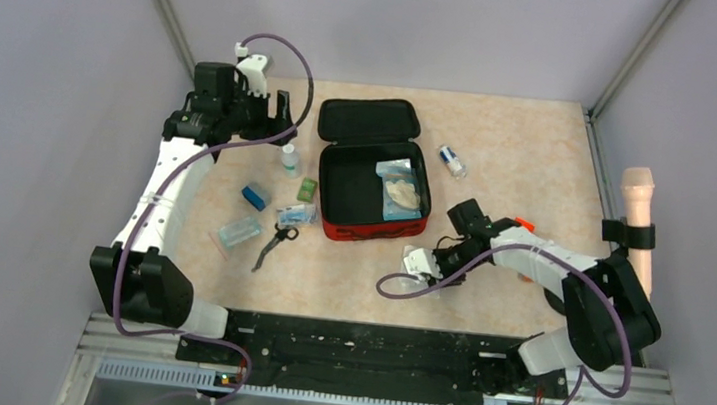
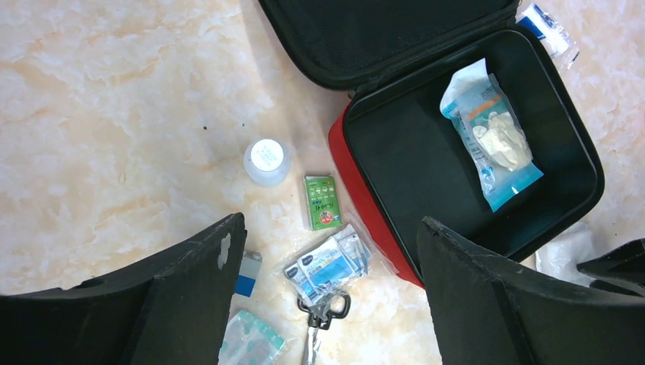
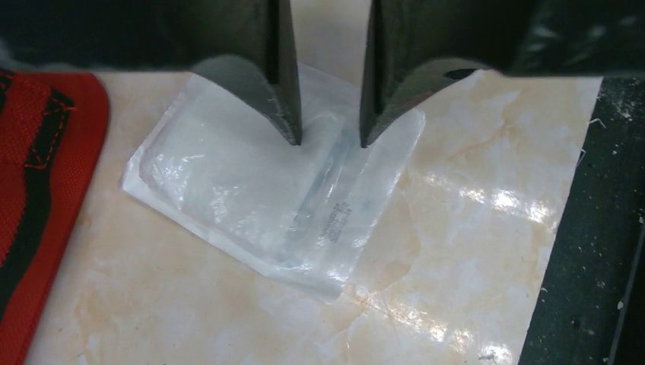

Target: Organize the medicine kit

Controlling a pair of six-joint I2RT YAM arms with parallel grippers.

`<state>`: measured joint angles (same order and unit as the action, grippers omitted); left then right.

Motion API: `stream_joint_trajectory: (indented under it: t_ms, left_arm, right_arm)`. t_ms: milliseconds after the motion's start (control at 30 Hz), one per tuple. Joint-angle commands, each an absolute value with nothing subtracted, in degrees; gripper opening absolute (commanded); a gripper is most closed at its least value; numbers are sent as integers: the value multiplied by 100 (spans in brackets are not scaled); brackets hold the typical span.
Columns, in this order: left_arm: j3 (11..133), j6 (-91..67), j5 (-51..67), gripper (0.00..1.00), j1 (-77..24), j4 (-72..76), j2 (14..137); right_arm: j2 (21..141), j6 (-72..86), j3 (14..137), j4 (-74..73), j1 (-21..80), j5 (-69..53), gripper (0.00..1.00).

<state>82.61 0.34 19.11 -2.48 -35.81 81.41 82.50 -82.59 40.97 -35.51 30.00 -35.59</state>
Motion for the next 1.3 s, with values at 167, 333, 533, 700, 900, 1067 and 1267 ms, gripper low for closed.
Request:
stream_joint_trajectory:
  t_ms: [167, 333, 533, 700, 900, 1067, 1267]
  left_arm:
    - [8371, -70, 1999, 87, -229, -3283, 8188]
    - [8425, -128, 2027, 87, -229, -3230, 8271]
    - [8448, -167, 2049, 87, -229, -3186, 8307]
    - [8544, -158, 2056, 87, -229, -3212, 8327]
    - [8498, -154, 2048, 87, -229, -3218, 8211]
    - [8360, -55, 1933, 87, -229, -3208, 7984]
    - [8060, 117, 1822, 87, -222, -3208, 7667]
  right_arm:
    - [8018, -8306, 4518, -4179, 2782, -3192, 3]
    - [6574, -8695, 4759, -5085, 2486, -3240, 0]
    - [6040, -8545, 5714, -5406, 2447, -3660, 0]
    - [6608, -8330, 6616, -4738, 2446, -3830, 0]
    - [7795, -8474, 7175, -3869, 2478, -4067, 0]
    - [8855, -8697, 7489, -3291, 2529, -4108, 0]
    - [10037, -7612, 8092, -2520, 2647, -3777, 0]
